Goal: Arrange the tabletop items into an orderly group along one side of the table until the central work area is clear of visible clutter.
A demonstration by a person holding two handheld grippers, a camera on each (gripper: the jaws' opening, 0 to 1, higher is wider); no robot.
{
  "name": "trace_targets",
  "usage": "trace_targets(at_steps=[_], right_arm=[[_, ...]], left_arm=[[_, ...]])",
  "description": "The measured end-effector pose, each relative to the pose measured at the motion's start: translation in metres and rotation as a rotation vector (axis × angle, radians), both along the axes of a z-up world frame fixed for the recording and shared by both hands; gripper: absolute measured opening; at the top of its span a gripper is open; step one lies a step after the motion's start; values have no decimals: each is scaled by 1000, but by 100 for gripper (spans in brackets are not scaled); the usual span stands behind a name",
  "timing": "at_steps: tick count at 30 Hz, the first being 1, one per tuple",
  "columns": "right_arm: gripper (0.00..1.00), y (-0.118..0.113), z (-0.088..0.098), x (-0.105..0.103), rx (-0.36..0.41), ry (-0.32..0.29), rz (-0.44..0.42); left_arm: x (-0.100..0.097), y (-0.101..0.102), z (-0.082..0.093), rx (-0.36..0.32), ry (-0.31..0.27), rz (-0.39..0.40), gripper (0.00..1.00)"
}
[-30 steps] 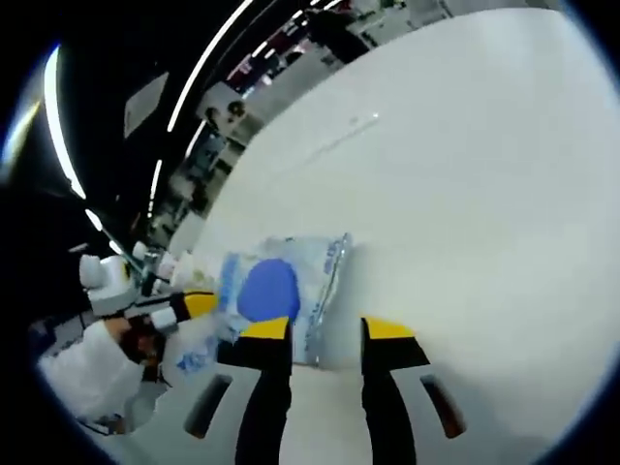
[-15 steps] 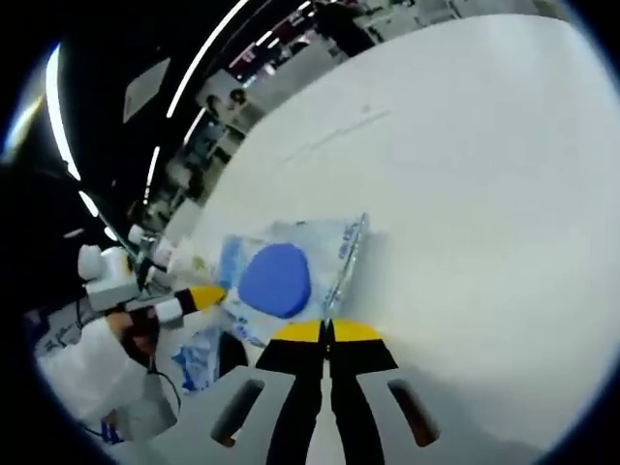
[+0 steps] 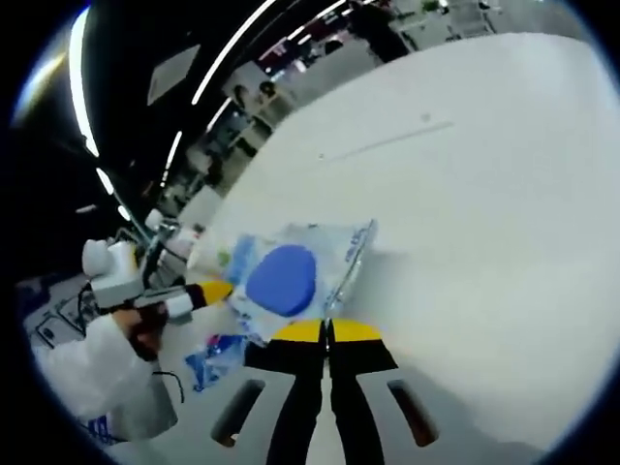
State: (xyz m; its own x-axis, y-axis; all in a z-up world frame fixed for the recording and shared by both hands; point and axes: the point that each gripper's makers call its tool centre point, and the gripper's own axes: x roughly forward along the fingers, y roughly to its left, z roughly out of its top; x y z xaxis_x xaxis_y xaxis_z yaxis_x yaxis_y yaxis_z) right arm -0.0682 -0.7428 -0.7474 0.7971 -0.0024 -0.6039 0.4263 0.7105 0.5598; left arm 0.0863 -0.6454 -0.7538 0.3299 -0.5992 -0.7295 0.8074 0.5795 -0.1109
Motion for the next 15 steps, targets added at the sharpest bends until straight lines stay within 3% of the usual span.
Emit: trace_targets(at_steps=[7, 10, 15], right_arm=[[0, -5, -9, 8, -10, 16, 14], [0, -5, -15, 6, 35, 27, -13], [0, -3, -23, 3, 24, 44, -11]], left_arm=[[6, 3, -5, -6, 12, 26, 0], [5, 3, -7, -12, 26, 41, 0], [4, 5, -11, -17, 41, 81, 1]])
